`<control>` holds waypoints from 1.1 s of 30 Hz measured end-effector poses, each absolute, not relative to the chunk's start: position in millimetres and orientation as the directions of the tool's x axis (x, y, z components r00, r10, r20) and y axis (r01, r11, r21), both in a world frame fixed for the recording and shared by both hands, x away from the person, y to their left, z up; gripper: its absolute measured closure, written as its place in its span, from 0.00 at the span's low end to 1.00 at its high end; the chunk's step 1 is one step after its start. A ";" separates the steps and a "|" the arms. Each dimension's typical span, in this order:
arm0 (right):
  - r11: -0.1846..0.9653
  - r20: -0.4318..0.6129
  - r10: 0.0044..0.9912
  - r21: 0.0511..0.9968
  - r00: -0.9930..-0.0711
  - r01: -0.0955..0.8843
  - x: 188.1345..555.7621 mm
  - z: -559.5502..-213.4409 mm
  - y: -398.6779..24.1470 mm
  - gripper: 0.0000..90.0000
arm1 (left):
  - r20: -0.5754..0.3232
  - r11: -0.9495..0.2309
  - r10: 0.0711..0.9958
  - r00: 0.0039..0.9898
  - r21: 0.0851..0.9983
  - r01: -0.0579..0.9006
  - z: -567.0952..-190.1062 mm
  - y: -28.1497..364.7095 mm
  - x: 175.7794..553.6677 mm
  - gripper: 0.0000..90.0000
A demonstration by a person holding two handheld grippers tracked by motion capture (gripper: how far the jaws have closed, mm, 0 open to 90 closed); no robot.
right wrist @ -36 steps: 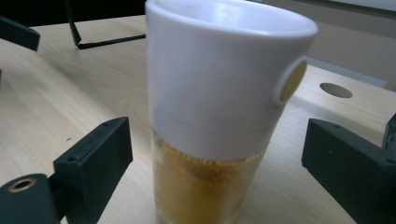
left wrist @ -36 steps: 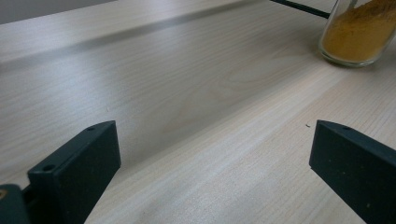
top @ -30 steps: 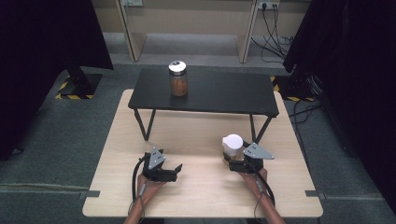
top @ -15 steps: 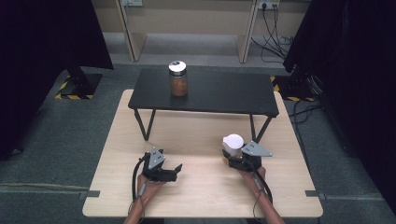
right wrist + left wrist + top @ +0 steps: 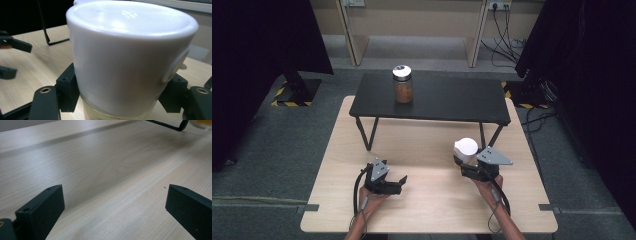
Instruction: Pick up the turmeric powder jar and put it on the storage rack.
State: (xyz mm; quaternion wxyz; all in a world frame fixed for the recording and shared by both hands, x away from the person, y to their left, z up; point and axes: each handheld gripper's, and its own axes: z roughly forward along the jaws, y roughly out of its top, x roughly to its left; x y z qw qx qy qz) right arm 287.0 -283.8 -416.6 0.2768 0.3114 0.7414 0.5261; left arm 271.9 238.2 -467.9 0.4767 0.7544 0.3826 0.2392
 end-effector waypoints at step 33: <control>0.246 -0.115 0.713 0.965 -0.692 0.093 328.3 -259.7 -268.9 0.34 | -0.006 -0.254 0.805 0.593 0.900 0.354 -467.1 238.3 272.4 0.02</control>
